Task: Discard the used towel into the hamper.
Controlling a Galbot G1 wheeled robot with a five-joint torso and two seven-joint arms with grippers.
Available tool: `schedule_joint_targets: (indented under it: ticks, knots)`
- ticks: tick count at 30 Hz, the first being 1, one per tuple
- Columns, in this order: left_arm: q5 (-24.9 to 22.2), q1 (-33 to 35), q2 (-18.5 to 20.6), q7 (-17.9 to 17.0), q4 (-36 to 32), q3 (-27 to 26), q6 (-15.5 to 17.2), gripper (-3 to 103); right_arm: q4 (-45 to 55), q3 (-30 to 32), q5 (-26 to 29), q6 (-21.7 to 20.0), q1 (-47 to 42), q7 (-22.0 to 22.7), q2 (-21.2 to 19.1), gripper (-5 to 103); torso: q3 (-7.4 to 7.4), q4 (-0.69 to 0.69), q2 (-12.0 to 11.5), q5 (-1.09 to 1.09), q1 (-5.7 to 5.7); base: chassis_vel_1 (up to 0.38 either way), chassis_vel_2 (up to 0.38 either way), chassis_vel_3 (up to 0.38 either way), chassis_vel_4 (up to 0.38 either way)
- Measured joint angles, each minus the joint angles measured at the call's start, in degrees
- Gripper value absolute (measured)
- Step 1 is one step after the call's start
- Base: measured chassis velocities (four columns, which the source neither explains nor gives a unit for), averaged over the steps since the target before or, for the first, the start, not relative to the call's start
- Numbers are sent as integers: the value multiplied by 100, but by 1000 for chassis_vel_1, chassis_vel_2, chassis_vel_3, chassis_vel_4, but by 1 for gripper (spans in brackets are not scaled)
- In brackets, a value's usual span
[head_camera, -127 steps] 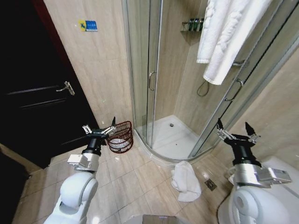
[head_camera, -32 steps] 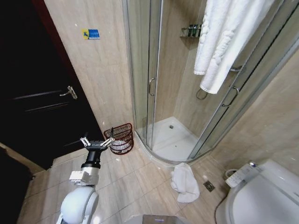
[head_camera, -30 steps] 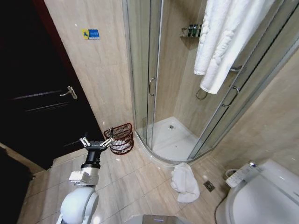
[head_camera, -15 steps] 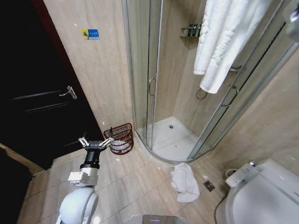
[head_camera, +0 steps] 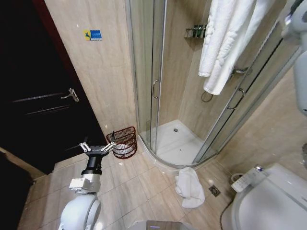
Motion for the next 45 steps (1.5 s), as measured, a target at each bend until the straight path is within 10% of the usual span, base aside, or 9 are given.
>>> schedule_joint_targets:
  ticks: [9, 45]
  knots:
    - [38, 65, -37, -3, -44, -10, -48, 100, 5, -19, -125, 29, -130, -155, -67, 3, -1, 0, 0, -1, 0, 0, 0, 0, 0]
    - [364, 295, -215, -27, -228, 20, -211, 100, 1539, 1232, -224, 109, -2900, -357, -668, 3, -1, -1, -1, 1, 0, 0, 0, 0, 0]
